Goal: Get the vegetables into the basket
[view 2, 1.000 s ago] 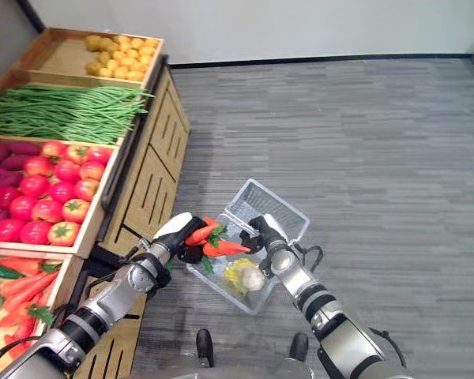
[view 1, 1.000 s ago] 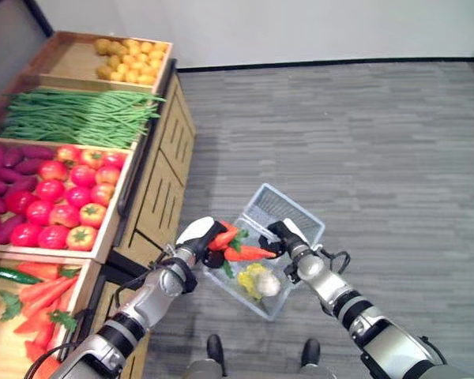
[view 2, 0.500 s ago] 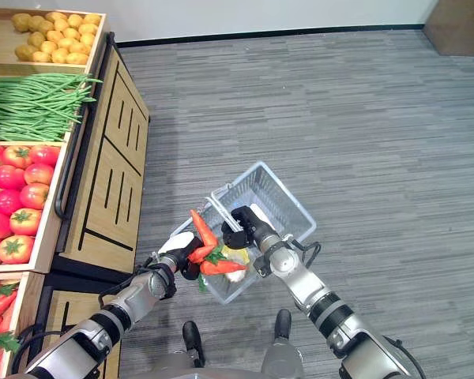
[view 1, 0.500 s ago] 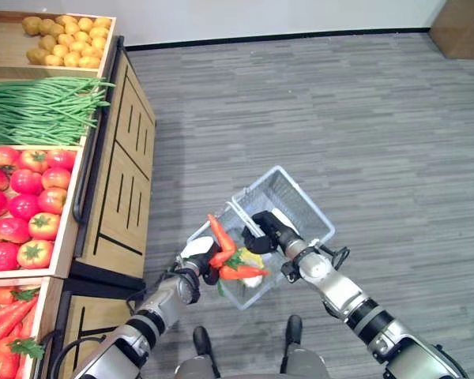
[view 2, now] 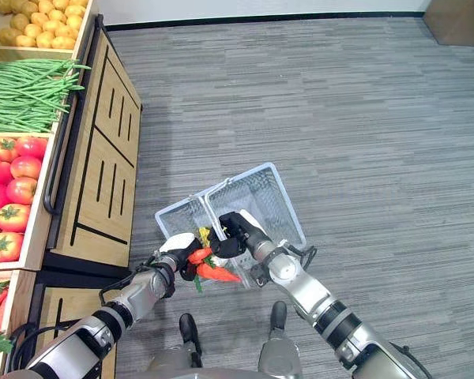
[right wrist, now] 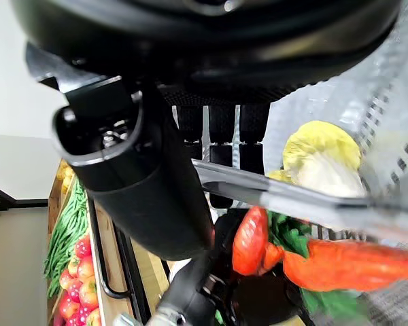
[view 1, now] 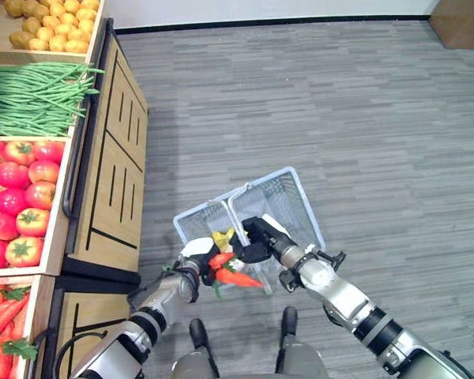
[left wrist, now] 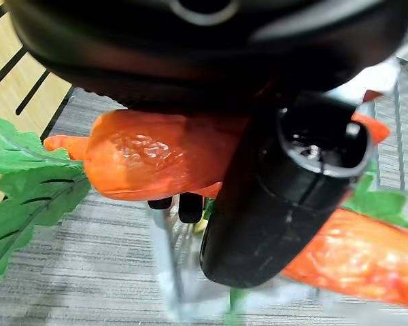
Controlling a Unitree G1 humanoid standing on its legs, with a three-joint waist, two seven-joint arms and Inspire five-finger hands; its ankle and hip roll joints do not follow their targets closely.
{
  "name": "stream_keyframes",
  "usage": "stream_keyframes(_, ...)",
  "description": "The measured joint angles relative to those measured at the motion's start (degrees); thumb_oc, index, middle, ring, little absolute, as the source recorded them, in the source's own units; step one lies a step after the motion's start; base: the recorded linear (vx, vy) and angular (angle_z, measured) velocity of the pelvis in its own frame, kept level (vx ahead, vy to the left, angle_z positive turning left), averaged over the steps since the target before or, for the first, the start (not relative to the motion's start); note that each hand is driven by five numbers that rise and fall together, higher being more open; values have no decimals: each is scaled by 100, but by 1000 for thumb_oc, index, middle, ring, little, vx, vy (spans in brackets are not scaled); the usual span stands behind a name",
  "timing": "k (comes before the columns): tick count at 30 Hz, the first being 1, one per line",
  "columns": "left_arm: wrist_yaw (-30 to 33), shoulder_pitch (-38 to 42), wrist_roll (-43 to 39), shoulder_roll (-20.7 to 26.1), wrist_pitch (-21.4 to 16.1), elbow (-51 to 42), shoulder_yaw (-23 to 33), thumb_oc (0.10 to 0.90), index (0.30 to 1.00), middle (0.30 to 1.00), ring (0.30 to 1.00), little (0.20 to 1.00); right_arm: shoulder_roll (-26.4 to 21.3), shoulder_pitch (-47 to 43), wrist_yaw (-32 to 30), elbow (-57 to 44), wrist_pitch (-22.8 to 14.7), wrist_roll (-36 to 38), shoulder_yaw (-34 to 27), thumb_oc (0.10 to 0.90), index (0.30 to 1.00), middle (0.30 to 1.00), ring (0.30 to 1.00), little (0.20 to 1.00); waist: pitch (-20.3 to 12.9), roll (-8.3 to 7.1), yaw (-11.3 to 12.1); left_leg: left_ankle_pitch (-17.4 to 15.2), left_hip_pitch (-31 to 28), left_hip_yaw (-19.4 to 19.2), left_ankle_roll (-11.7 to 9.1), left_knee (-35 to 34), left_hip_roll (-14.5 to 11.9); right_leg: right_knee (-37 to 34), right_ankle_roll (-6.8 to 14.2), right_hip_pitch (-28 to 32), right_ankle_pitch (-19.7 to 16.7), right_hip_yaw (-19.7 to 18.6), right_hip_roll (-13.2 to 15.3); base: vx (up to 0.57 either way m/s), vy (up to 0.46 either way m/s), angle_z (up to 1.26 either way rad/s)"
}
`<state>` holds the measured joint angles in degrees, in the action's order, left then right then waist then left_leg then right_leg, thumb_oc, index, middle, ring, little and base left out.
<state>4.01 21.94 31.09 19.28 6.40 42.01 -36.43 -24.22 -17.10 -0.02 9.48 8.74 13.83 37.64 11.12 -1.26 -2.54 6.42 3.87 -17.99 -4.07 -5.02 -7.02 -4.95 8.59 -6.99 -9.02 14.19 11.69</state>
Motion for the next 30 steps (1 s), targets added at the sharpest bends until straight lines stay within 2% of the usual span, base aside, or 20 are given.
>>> stream_keyframes(6, -57, 27, 74, 12, -3, -26, -161, 400, 300, 300, 300, 300, -112, 1, 373, -41, 0, 5, 229, 400, 300, 300, 300, 300, 54, 5, 5, 0, 9, 10, 0, 0, 0, 0, 0, -1, 0, 12, 2, -5, -1, 0)
stream_keyframes(9, -167, 118, 287, 37, -49, -172, -470, 400, 300, 300, 300, 300, -138, -20, 468, -40, 0, 21, 338, 400, 300, 300, 300, 300, 171, 5, 8, 0, 17, 17, 0, 0, 1, 0, 0, -6, 0, 17, 4, 0, 0, 0)
stream_keyframes(13, -201, 188, 470, -146, -128, -71, -697, 400, 300, 300, 300, 300, -173, -48, 509, -50, 0, 295, 458, 400, 300, 300, 300, 300, 189, 5, -12, 0, 60, 13, 0, 0, 2, 0, 0, -52, 0, 15, 3, -17, -1, 0)
stream_keyframes(14, -218, 204, 493, -156, -142, 10, -695, 843, 920, 920, 920, 920, -187, -48, 520, -60, 0, 378, 456, 400, 300, 300, 300, 300, 192, 5, -12, 0, 68, 13, 0, 0, 2, 0, 0, -61, 0, 15, 3, 0, 0, 0)
stream_keyframes(15, -248, 202, 501, -187, -150, 41, -749, 900, 1000, 1000, 1000, 1000, -184, -47, 522, -60, 0, 602, 477, 400, 300, 300, 300, 300, 193, 7, -13, 0, 88, 9, 0, 0, 1, 0, 0, -82, 0, 11, 3, 0, 0, 0)
stream_keyframes(16, -271, 192, 509, -188, -178, 77, -827, 900, 1000, 1000, 1000, 1000, -184, -46, 534, -77, 0, 895, 570, 400, 300, 300, 300, 300, 194, 7, -11, 0, 105, 11, 0, 0, 1, 0, 0, -95, 0, 17, 3, 0, 0, 0)
stream_keyframes(19, -281, 191, 628, -206, -203, 144, -908, 900, 1000, 1000, 1000, 1000, -179, -70, 585, -200, 0, 1102, 692, 400, 300, 300, 300, 300, 196, 9, 24, 0, 112, 19, 0, 0, 2, 0, 0, -96, 0, 27, 5, 0, 0, 0)
stream_keyframes(25, -289, 188, 743, -158, -313, 141, -915, 900, 1000, 1000, 1000, 1000, -185, -105, 621, -274, -1, 1136, 760, 400, 300, 300, 300, 300, 213, 39, 35, 0, 113, 28, 0, 0, 5, 0, 0, -93, 0, 34, 9, 0, 0, 0)
stream_keyframes(30, -292, 160, 890, -141, -376, 135, -910, 900, 1000, 1000, 1000, 1000, -244, -105, 643, -280, -1, 1136, 768, 400, 300, 300, 300, 300, 261, 121, 55, 0, 122, 43, 0, 0, 6, 0, 0, -87, 0, 56, 13, 0, 0, 0)
